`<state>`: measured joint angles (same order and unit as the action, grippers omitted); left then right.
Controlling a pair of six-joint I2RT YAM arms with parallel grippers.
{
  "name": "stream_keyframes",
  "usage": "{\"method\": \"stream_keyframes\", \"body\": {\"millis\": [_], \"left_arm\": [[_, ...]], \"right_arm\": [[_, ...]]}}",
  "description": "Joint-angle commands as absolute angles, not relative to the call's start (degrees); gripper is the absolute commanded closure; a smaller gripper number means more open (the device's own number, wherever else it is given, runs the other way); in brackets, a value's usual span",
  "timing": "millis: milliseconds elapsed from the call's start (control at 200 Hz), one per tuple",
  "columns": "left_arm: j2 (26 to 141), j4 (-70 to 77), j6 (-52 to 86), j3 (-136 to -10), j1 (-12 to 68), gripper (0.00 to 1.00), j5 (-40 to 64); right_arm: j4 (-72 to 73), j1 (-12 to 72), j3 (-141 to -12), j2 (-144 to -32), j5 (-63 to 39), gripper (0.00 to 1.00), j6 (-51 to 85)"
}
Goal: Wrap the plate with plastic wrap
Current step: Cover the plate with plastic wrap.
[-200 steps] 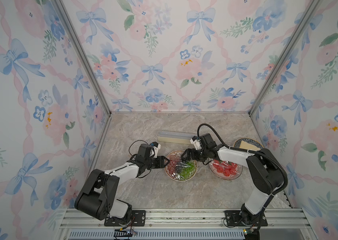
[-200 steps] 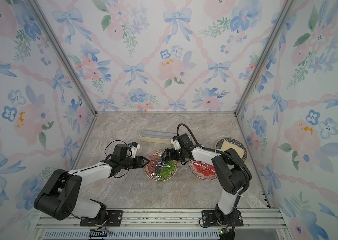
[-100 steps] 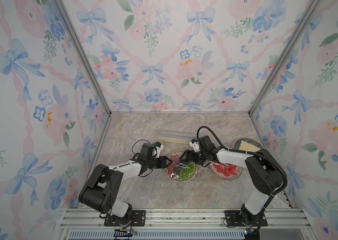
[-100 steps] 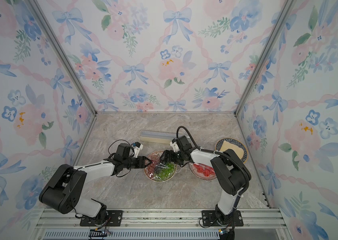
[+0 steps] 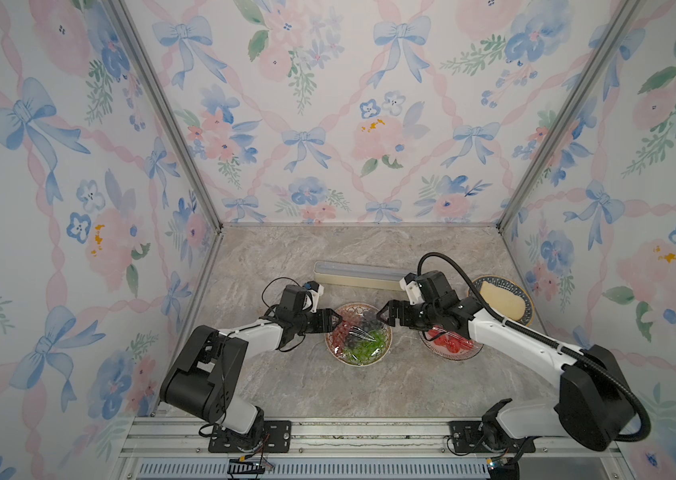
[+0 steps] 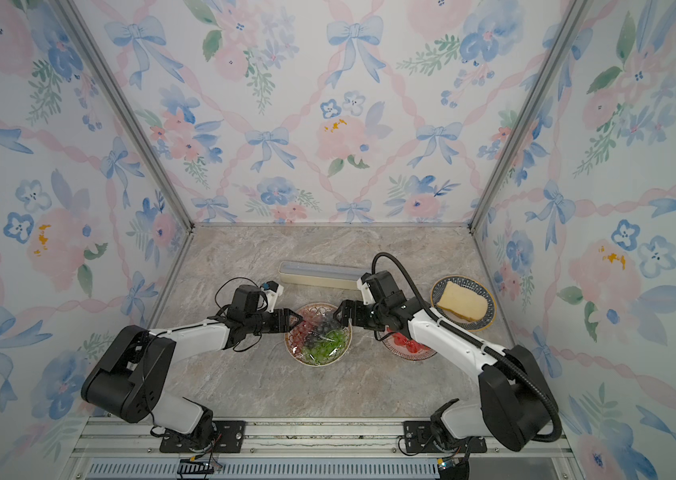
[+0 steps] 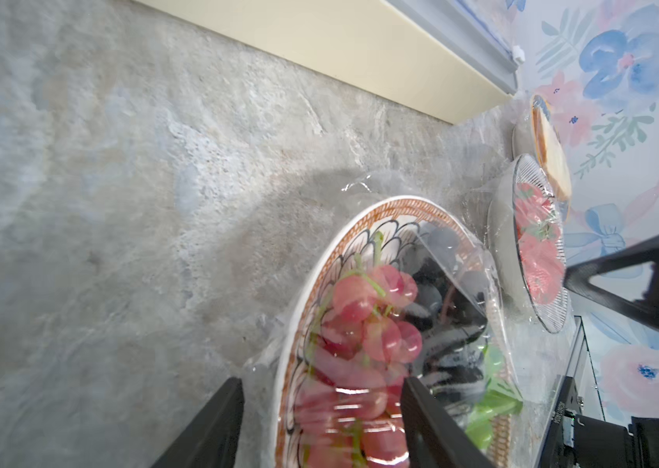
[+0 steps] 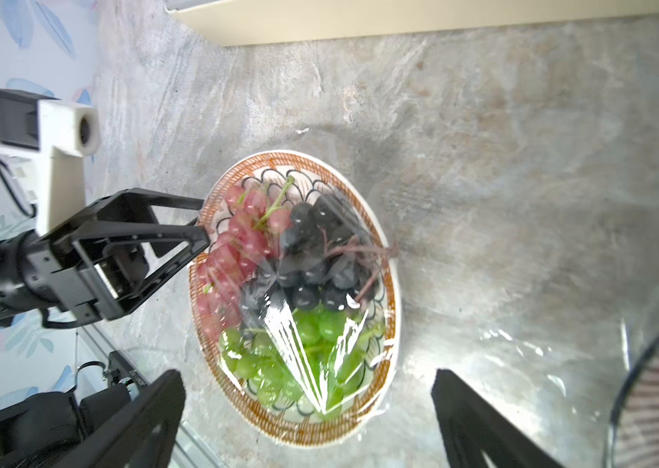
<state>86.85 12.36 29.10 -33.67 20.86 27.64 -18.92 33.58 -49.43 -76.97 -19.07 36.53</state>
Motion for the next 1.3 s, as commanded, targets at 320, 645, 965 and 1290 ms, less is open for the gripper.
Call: {"method": "stream_keyframes", "body": {"millis": [320,645,965,1290], "left_arm": [[87.10,13.45,27.42,-33.70,20.43,0.36,28.01],[86.83,13.62,27.42,-33.10,20.52,0.35,28.80],[87.40,13.89,27.68,-33.10,21.16,0.36,30.47],[88.34,14.74,27.69,-33.31,22.22,0.36,32.10]], "right_arm": [[-16.70,42.03,-43.08,-77.65,-21.18,0.03,51.77],[-13.96,42.43,-44.98,-82.49,-21.04,0.03,51.22],[-10.38,42.65,-46.39,-86.66,-22.19,0.03,52.16],[-4.92,43.75,-49.04,-92.15,-23.30,0.03,54.26]]}}
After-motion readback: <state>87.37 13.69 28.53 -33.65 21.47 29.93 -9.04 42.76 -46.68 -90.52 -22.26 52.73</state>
